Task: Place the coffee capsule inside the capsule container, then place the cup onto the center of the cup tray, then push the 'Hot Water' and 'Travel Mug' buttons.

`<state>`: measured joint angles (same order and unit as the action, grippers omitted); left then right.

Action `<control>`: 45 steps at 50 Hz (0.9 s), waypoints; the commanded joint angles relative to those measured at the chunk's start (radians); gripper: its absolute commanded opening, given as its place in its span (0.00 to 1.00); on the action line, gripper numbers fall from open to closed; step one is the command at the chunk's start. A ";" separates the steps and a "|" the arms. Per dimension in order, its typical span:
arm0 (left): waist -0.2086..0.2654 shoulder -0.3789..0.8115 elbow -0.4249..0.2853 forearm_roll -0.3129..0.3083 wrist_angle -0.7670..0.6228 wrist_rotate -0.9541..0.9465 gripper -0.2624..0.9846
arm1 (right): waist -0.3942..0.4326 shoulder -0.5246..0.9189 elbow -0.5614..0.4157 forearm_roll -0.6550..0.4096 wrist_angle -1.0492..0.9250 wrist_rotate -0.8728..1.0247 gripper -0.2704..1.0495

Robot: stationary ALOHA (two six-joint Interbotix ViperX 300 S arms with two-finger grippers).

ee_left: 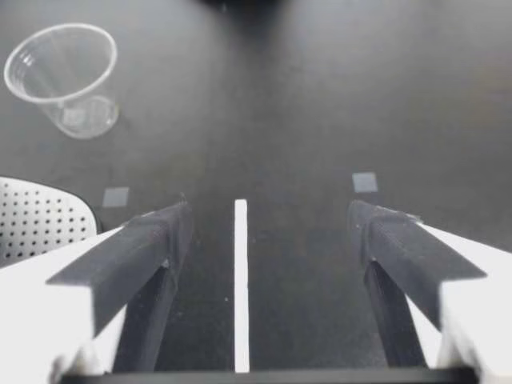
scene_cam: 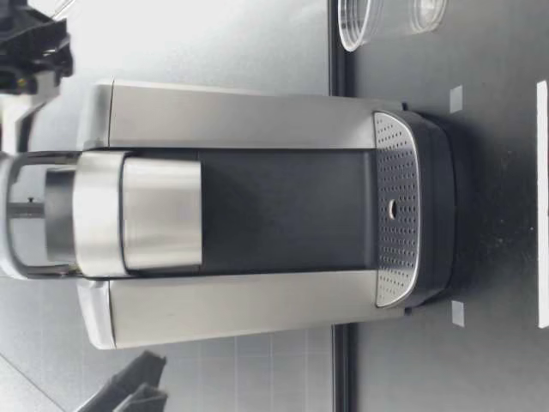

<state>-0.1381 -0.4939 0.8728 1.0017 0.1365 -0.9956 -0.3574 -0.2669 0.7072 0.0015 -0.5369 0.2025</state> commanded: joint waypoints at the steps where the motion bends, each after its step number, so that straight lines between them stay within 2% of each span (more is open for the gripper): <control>1: 0.003 0.002 -0.015 -0.002 -0.005 -0.002 0.77 | 0.015 -0.012 0.002 0.000 -0.008 0.014 0.24; 16: 0.011 0.017 -0.025 -0.002 -0.006 0.000 0.77 | 0.035 -0.015 0.035 0.000 -0.005 0.023 0.24; 26: 0.012 0.020 -0.031 -0.002 -0.008 -0.002 0.77 | 0.035 -0.124 0.051 0.003 -0.014 0.035 0.24; 34: 0.026 0.018 -0.026 -0.006 -0.009 -0.003 0.77 | 0.035 -0.256 0.147 0.041 0.037 0.120 0.24; 45: 0.060 0.020 -0.017 -0.006 -0.011 -0.005 0.77 | 0.017 -0.397 0.331 0.098 0.267 0.276 0.24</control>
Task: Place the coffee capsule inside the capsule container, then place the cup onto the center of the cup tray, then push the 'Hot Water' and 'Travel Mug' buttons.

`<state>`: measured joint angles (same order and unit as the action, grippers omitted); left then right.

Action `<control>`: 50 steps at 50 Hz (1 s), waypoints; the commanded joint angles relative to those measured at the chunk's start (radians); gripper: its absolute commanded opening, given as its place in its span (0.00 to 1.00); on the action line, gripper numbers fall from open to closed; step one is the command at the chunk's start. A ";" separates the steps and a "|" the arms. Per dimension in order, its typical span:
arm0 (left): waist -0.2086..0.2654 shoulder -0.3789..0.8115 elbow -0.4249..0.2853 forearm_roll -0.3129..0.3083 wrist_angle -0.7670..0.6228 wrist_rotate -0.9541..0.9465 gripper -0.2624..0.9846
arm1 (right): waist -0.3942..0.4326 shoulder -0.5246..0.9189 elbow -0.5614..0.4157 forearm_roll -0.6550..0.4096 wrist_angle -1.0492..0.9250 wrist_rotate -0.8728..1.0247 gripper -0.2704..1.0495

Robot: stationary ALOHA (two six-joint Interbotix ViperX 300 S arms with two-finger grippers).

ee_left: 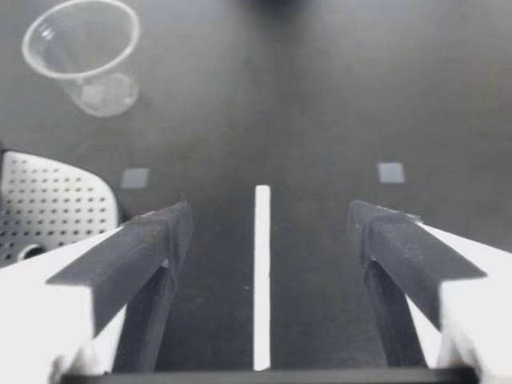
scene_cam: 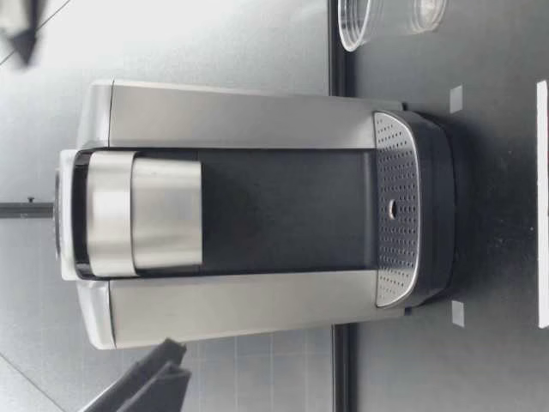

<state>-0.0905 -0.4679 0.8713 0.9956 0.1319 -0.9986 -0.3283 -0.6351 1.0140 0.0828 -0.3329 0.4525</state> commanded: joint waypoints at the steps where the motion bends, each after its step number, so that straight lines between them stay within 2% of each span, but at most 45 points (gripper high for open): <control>1: 0.015 -0.006 -0.015 -0.002 -0.008 0.000 0.77 | -0.018 -0.037 0.038 0.020 0.087 0.040 0.24; 14: 0.026 -0.005 -0.005 0.000 -0.018 0.000 0.77 | -0.156 -0.120 0.147 0.023 0.373 0.161 0.24; 24: 0.026 -0.006 0.008 -0.002 -0.018 0.000 0.77 | -0.241 -0.161 0.201 0.023 0.482 0.206 0.24; 38: 0.026 -0.006 0.014 -0.002 -0.018 0.002 0.77 | -0.245 -0.126 0.273 0.021 0.468 0.287 0.28; 50: 0.026 -0.006 0.011 -0.002 -0.018 0.002 0.77 | -0.244 -0.075 0.282 0.021 0.403 0.291 0.44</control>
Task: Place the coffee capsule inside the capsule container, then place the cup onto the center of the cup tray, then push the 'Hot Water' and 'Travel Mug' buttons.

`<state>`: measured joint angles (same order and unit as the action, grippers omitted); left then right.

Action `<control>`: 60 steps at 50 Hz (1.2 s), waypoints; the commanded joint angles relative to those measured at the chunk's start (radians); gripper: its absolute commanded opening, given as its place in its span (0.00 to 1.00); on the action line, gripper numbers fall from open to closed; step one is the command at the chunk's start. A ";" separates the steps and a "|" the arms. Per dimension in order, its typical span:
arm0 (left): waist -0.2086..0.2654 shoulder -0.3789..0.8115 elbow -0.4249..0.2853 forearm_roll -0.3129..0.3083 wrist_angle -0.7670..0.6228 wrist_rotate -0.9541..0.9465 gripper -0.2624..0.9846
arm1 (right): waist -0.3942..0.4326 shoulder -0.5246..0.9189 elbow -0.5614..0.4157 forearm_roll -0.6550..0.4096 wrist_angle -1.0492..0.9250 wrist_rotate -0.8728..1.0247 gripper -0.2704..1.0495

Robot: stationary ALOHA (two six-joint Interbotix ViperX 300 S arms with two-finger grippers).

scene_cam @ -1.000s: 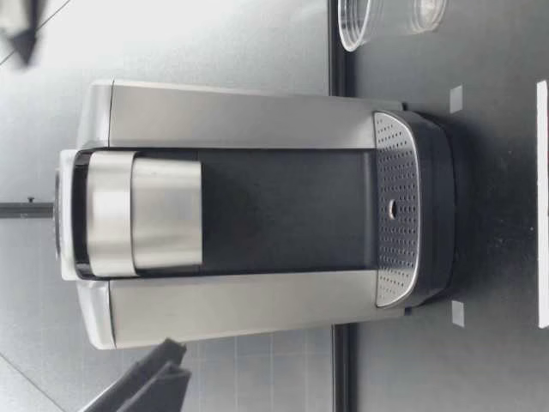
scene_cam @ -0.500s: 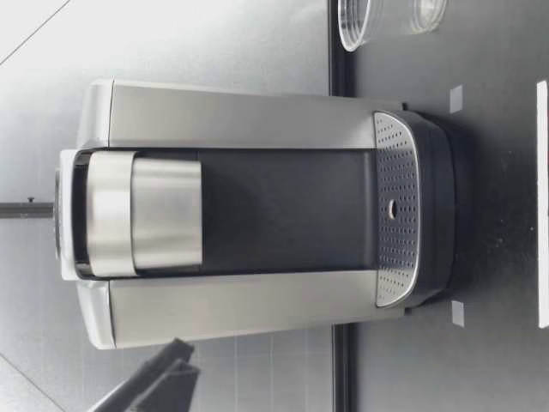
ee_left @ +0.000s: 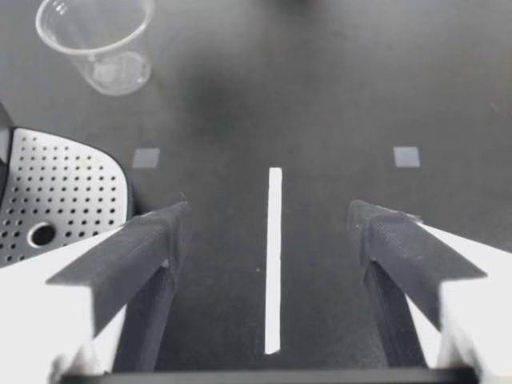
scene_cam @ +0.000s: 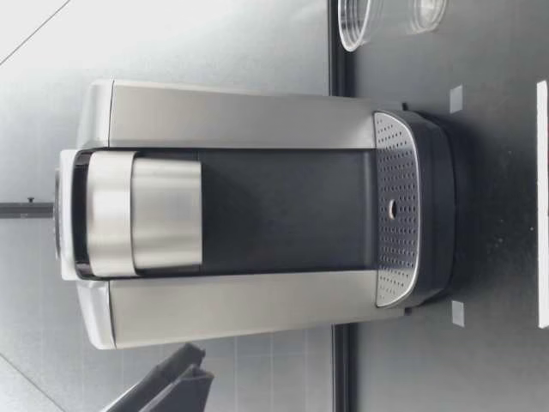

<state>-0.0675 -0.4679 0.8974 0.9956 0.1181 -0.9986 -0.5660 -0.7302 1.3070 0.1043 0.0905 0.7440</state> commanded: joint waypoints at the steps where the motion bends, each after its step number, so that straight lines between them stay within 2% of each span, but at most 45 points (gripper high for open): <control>1: 0.003 -0.006 -0.015 0.000 -0.005 0.002 0.77 | -0.008 0.028 -0.009 0.000 -0.021 0.000 0.46; 6: 0.003 -0.006 -0.017 -0.002 -0.005 0.002 0.77 | -0.008 0.063 -0.012 0.000 -0.029 0.000 0.54; 11: 0.003 -0.006 -0.017 -0.002 -0.005 0.002 0.77 | -0.006 0.092 -0.020 0.000 -0.035 -0.002 0.59; 50: 0.008 -0.006 -0.006 -0.002 -0.006 0.002 0.77 | -0.006 0.273 -0.087 -0.015 -0.083 -0.008 0.59; 60: 0.008 -0.006 -0.006 -0.002 -0.006 0.002 0.77 | -0.006 0.313 -0.103 -0.023 -0.077 -0.008 0.55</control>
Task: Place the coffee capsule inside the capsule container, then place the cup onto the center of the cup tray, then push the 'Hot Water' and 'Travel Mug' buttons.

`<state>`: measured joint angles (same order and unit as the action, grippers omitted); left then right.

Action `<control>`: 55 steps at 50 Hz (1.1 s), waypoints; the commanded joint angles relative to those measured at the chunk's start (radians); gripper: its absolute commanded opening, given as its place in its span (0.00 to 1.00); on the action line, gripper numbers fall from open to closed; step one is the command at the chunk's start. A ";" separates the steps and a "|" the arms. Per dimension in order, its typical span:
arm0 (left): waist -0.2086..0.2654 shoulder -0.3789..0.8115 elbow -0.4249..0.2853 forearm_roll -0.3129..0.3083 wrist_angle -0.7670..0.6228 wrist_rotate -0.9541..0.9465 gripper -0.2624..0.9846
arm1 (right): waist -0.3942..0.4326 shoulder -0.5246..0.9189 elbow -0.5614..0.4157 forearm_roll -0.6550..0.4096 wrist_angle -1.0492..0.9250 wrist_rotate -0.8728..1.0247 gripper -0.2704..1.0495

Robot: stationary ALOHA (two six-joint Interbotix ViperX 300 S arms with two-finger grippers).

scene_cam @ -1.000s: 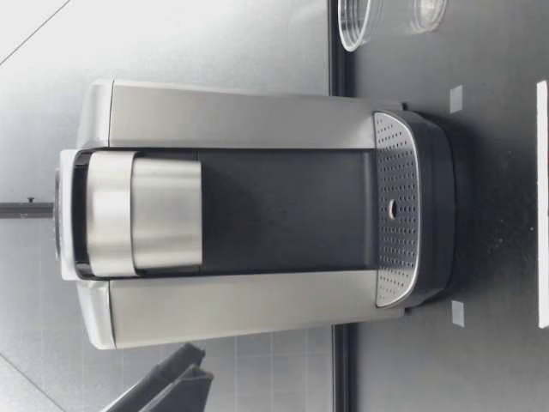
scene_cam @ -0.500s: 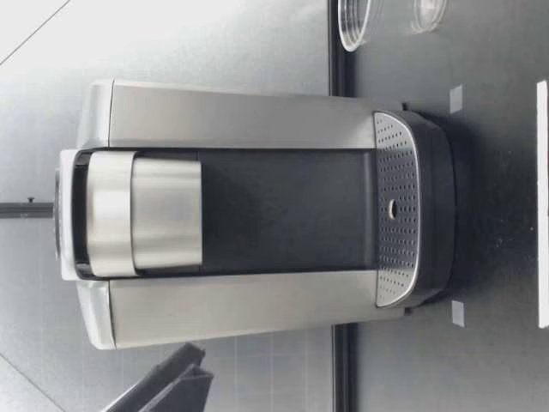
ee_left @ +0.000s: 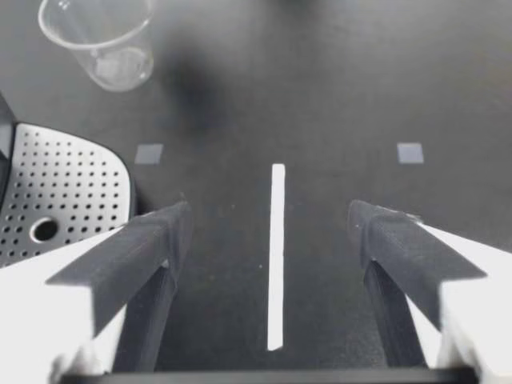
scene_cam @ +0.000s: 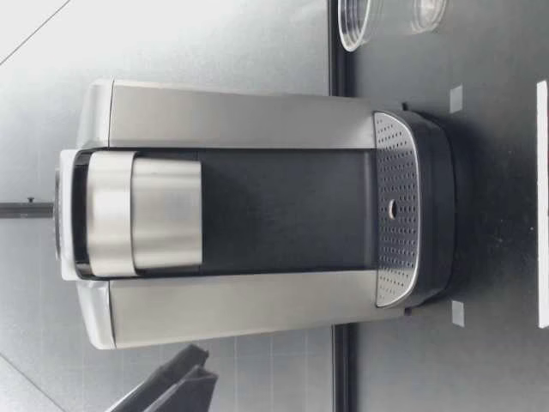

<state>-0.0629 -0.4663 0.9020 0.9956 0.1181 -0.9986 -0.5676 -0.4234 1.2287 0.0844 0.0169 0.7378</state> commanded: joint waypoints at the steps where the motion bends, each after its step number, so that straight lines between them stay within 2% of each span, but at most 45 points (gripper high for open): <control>1: 0.003 -0.008 -0.011 -0.002 -0.005 0.002 0.77 | -0.005 0.008 -0.025 -0.003 -0.003 -0.002 0.54; 14: 0.003 -0.006 -0.011 -0.002 -0.005 0.002 0.77 | -0.005 -0.014 -0.025 -0.009 0.002 -0.003 0.38; 25: 0.003 -0.008 -0.011 -0.002 -0.005 0.002 0.77 | 0.005 -0.071 -0.031 -0.006 0.002 0.006 0.29; 35: 0.003 -0.006 -0.008 -0.002 -0.005 0.002 0.77 | 0.083 -0.067 -0.071 0.018 -0.011 0.052 0.27; 43: 0.003 -0.008 -0.008 -0.002 -0.005 0.002 0.77 | 0.144 -0.005 -0.126 0.017 -0.081 0.112 0.27; 55: 0.003 -0.008 -0.006 -0.002 -0.006 0.002 0.77 | 0.167 0.137 -0.219 0.011 -0.169 0.121 0.27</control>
<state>-0.0629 -0.4663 0.9066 0.9956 0.1181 -0.9986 -0.4050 -0.3145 1.0569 0.0997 -0.1243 0.8590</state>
